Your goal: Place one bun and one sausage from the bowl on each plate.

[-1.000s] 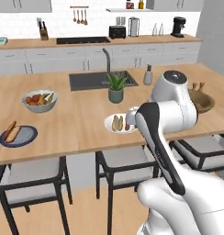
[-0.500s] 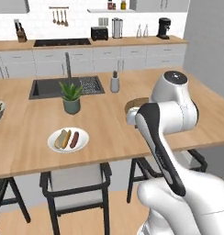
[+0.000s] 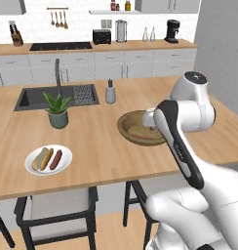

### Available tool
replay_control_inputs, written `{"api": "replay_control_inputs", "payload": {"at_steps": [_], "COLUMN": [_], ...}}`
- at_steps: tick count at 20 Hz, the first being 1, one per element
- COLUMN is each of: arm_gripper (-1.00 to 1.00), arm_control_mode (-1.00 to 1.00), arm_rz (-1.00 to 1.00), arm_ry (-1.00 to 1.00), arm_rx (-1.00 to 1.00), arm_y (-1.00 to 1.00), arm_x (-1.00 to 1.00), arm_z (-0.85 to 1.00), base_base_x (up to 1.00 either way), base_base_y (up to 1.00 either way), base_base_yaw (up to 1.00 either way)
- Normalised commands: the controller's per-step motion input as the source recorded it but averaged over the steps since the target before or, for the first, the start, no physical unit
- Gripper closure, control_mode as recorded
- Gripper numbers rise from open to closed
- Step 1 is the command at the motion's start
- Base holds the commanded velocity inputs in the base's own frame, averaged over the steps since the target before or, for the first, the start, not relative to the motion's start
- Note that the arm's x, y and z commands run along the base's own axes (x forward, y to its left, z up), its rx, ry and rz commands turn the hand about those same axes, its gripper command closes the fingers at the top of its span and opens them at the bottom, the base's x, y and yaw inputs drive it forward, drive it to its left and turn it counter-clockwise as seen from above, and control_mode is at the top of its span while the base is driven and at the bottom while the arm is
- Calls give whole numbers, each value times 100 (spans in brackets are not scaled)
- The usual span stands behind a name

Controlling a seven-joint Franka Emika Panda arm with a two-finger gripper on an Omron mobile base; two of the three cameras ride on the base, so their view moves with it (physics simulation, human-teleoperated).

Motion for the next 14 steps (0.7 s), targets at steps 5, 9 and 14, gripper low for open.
{"api": "replay_control_inputs", "payload": {"at_steps": [5, 9, 14], "arm_gripper": [-100, -100, -100], "arm_control_mode": [-100, -100, -100], "arm_rz": [14, 14, 16], "arm_ry": [9, 13, 11], "arm_rx": [2, -1, -4], "arm_y": [-79, -23, 0], "arm_x": [100, 100, 100], "arm_z": [-32, -81, -88], "base_base_x": [0, 0, 0], "base_base_y": [0, 0, 0], "base_base_yaw": [0, 0, 0]}}
